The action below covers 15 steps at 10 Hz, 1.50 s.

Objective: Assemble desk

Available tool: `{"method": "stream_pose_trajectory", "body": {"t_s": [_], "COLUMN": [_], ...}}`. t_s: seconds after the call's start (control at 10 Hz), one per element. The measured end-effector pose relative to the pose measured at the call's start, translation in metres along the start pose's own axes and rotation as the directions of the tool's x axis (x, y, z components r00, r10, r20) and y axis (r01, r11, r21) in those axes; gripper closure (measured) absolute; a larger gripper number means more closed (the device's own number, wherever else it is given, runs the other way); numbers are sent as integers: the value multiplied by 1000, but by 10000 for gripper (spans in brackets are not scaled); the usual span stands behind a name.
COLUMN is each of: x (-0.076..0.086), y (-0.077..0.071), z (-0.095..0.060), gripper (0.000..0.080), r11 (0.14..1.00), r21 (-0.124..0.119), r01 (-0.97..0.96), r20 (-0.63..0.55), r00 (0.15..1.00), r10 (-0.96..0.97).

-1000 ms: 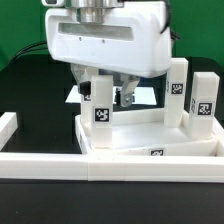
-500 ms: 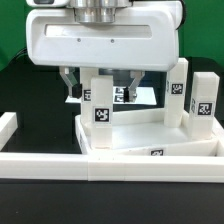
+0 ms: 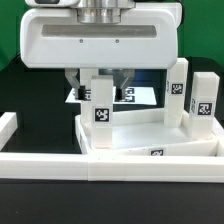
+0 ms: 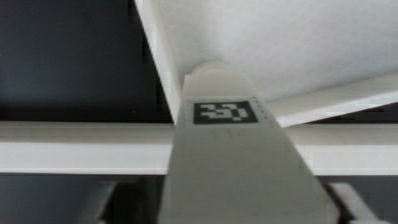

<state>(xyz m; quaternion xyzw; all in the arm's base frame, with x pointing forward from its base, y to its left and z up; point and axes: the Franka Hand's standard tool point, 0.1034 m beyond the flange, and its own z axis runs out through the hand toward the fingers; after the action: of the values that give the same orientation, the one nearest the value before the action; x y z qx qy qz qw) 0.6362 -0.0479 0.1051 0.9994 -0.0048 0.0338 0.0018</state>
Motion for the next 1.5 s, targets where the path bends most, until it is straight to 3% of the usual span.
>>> {"method": "stream_pose_trajectory", "body": {"t_s": [0.3,0.6,0.9,1.3,1.5], "x": [0,0,-2,-3,-3], "y": [0,-2,1,1,1], "z": [0,1,2,2,3], "gripper": [510,510,510,510,509], "r11": [1000,914,663,167,96], "r21": [0,4,4,-10,-9], "r01": [-31,-406,-749,-986,-995], "r20": [0,-5,-8,-1,3], "r00": [1000,914,663,167,96], "r10": [31,406,749,986,995]}}
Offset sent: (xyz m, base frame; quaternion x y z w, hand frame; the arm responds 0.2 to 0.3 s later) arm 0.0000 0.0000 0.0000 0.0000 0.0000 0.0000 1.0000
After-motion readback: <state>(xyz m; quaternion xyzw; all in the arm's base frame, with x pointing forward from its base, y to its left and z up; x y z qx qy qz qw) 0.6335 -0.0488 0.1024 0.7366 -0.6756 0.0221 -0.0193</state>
